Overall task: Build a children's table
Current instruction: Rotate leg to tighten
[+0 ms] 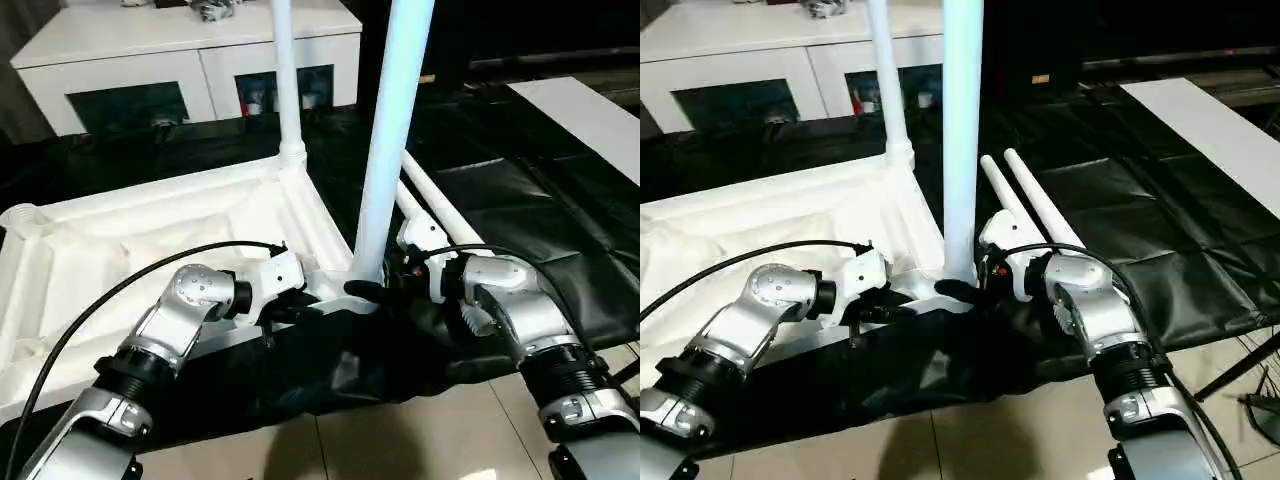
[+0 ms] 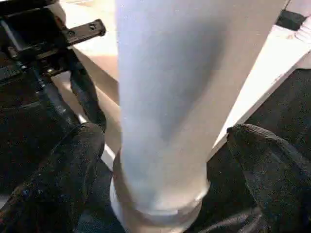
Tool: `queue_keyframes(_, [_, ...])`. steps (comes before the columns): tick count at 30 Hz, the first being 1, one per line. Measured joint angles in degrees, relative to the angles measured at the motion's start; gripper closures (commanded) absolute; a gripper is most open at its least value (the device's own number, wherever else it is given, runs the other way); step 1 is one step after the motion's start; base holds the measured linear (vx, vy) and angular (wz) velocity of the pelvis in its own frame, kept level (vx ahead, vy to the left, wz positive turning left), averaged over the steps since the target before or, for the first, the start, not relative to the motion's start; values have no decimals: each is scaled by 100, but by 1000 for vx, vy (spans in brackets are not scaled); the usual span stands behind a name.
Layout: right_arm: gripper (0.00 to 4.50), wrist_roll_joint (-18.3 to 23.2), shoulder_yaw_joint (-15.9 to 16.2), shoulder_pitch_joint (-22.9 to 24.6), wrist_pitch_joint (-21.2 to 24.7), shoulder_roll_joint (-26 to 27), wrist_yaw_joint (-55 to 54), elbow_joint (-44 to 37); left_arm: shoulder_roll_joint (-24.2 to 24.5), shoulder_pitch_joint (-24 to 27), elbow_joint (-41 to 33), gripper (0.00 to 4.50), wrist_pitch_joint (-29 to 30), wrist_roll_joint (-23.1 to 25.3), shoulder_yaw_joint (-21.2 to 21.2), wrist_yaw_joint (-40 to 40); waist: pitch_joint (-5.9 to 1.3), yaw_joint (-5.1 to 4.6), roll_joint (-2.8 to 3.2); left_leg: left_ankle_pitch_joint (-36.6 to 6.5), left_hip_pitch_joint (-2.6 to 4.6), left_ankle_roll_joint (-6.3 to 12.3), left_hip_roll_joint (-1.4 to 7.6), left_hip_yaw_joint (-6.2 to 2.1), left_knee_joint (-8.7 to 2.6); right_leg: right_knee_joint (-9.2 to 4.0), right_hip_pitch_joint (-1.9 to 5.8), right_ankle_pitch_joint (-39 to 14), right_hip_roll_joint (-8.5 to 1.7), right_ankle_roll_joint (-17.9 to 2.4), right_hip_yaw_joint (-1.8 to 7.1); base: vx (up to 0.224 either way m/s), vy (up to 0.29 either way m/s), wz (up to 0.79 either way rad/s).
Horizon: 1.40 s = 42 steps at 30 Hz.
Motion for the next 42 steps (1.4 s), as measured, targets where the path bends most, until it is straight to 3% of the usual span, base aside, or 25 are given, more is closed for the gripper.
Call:
queue_keyframes(3, [0, 27, -1, 29, 2, -87, 170, -140, 7, -5, 59, 366, -34, 24, 0, 33, 0, -5, 0, 6, 3, -1, 0, 9, 0, 20, 7, 1, 1, -2, 14, 0, 0, 0])
queue_keyframes(4, [0, 44, -1, 58, -2, -104, 215, -137, 16, -4, 66, 402, -24, 28, 0, 28, 0, -10, 0, 8, 7, -5, 0, 11, 0, 21, 8, 2, 3, -4, 17, 0, 0, 0])
queue_keyframes(10, [0, 47, 10, 100, -120, -88, 219, 124, 34, -4, 79, 442, 19, -2, 0, -74, 1, -24, 3, 18, 6, -4, -2, 14, 0, 21, 6, 10, 3, -10, 23, 0, 0, 0])
queue_keyframes(20, [0, -126, 43, -353, -447, 262, -40, 987, 71, 2, 86, 447, 67, -55, 34, -151, 0, 18, 4, 19, 3, -2, -3, 14, 0, 22, -8, 10, 2, -11, 23, 0, 0, 0])
queue_keyframes(35, [117, -254, 117, -571, -986, 459, 20, 1694, 117, 35, 30, 450, 82, -66, 46, -143, 0, 17, 2, 22, -4, 3, -2, 15, 6, 28, -26, 12, 2, -14, 22, 0, 0, 0])
queue_keyframes(36, [142, -259, 117, -581, -1014, 461, 28, 1724, 117, 37, 27, 450, 82, -66, 46, -134, 0, 15, 2, 22, -4, 3, -2, 15, 8, 28, -26, 13, 2, -16, 22, 0, 0, 0])
queue_keyframes(42, [175, -276, 114, -587, -1073, 534, -42, 1824, 126, 87, -50, 450, 199, -64, 79, -45, -3, -6, -3, 25, -4, 7, -1, 17, 9, 28, -23, 16, 3, -20, 25, 0, 0, 0])
